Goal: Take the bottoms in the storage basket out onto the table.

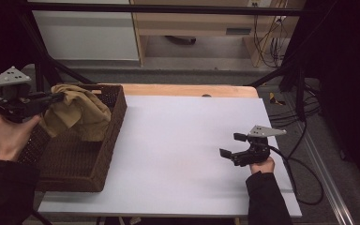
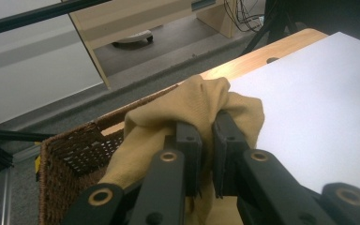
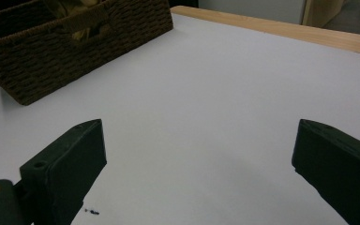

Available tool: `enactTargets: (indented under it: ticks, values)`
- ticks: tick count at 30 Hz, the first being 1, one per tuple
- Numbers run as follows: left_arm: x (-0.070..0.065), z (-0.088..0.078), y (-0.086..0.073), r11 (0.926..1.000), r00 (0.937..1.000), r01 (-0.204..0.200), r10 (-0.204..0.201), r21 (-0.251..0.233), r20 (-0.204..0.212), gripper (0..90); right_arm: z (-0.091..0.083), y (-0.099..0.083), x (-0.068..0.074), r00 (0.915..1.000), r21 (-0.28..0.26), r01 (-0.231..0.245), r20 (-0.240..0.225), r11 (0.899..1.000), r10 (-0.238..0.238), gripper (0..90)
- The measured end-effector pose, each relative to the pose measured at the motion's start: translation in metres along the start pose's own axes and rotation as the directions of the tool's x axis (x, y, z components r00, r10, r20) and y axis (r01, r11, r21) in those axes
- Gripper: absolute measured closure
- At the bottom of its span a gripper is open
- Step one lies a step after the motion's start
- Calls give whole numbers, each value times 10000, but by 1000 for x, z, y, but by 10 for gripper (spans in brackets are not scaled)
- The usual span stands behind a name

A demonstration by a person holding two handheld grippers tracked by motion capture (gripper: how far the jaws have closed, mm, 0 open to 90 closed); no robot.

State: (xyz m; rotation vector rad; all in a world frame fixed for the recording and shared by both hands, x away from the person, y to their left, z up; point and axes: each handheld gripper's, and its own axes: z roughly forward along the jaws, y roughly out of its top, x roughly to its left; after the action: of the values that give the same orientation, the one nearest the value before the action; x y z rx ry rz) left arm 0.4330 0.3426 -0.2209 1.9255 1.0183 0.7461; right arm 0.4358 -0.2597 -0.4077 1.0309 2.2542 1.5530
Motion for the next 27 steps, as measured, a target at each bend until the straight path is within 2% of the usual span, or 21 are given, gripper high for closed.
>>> enactTargets:
  ticks: [13,27]
  values:
    - [3,-15,6,9999,10000,-76,75,127,38,829,0,0,0,10000,9,8,-3,10000,-8,38]
    - [6,-28,9,10000,10000,-26,26,2,76,829,0,0,0,10000,11,13,-5,10000,-13,38]
